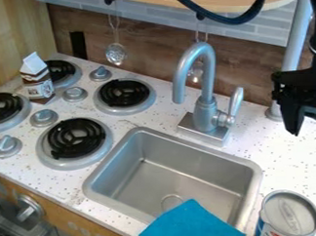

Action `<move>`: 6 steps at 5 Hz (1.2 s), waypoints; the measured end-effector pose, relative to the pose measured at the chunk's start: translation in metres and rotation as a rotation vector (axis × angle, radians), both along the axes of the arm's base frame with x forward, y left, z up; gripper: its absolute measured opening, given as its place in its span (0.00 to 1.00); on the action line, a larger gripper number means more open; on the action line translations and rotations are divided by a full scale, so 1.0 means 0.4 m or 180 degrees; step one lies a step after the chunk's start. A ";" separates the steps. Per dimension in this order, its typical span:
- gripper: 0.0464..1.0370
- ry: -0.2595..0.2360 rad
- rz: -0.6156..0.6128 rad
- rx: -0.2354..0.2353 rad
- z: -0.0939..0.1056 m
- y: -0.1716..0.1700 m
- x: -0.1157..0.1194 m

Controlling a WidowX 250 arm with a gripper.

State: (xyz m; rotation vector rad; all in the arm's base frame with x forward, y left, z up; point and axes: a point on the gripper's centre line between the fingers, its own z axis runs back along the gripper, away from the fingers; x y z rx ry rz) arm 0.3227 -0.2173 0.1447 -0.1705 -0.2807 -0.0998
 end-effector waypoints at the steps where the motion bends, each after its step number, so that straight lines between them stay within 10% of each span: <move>1: 0.96 0.0122 0.0000 0.0081 -0.042 0.003 -0.008; 2: 0.96 0.0243 0.0024 0.0197 -0.095 0.026 -0.037; 3: 0.96 0.0029 0.0113 0.0308 -0.076 0.045 -0.073; 6: 0.96 0.0066 0.0053 0.0249 -0.129 0.041 -0.188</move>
